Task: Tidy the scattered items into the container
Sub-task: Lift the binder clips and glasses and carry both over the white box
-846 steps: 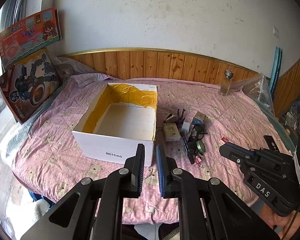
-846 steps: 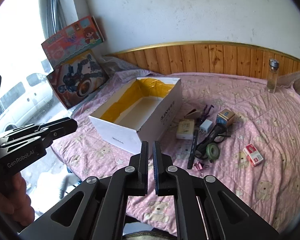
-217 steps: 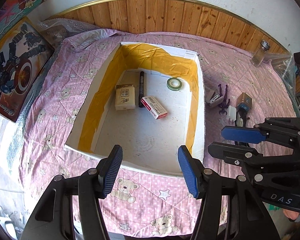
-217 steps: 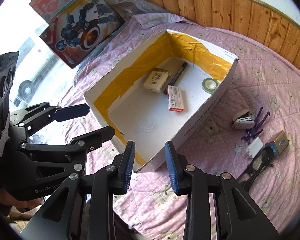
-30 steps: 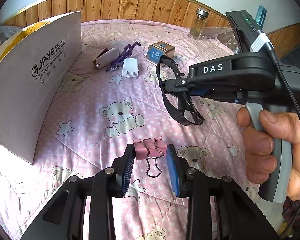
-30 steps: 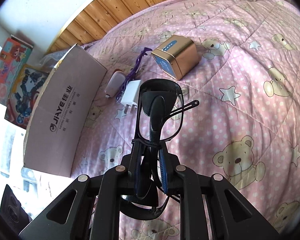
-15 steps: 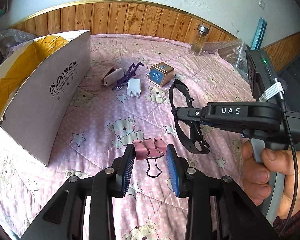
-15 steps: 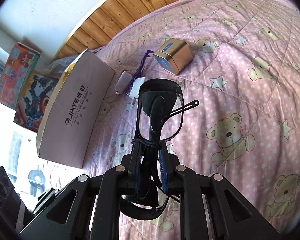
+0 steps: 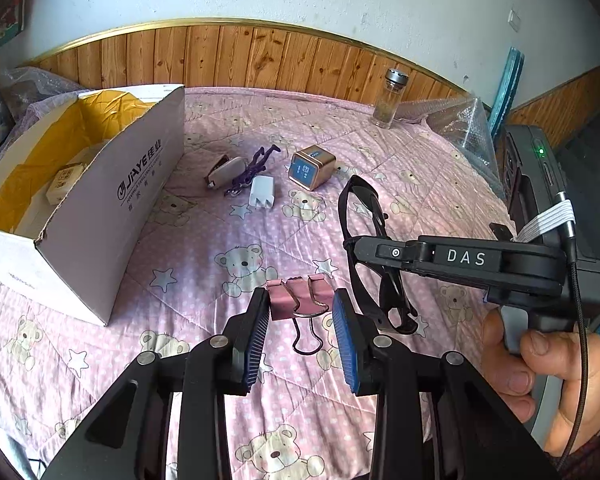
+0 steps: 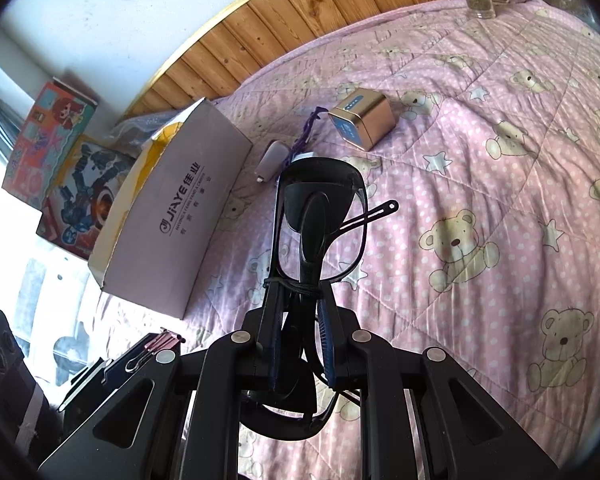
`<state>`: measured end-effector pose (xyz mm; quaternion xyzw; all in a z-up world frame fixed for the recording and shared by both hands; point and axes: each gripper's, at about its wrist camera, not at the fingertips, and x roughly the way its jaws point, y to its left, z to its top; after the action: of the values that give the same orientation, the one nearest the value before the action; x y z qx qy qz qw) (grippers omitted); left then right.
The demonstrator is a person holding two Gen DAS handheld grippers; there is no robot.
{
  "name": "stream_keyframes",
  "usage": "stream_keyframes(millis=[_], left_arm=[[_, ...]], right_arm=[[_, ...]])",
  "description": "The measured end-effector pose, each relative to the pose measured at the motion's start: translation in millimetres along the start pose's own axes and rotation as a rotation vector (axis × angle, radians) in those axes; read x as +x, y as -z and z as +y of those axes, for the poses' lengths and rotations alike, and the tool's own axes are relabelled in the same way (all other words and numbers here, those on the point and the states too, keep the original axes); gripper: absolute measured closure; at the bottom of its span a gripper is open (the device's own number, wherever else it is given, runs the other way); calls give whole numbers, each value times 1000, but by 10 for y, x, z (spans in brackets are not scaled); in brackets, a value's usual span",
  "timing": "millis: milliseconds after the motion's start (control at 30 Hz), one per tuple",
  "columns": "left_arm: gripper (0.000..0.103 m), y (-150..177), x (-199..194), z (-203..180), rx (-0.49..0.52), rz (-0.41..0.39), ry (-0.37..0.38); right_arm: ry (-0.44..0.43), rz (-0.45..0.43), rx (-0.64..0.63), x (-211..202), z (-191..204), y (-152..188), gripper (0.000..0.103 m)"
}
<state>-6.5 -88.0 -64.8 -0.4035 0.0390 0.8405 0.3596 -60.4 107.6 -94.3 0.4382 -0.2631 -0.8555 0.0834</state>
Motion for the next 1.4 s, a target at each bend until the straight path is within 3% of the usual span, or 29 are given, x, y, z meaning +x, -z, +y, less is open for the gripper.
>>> stream_keyframes(millis=[800,1400], left_arm=[[69,86,-581,105,-40,-107,41],[69,34,-905,395,-123,-179,35]], right_arm=[[-2,-36,-107,-330,650,403,85],[-24,-47,-185,-440,1067,479,85]])
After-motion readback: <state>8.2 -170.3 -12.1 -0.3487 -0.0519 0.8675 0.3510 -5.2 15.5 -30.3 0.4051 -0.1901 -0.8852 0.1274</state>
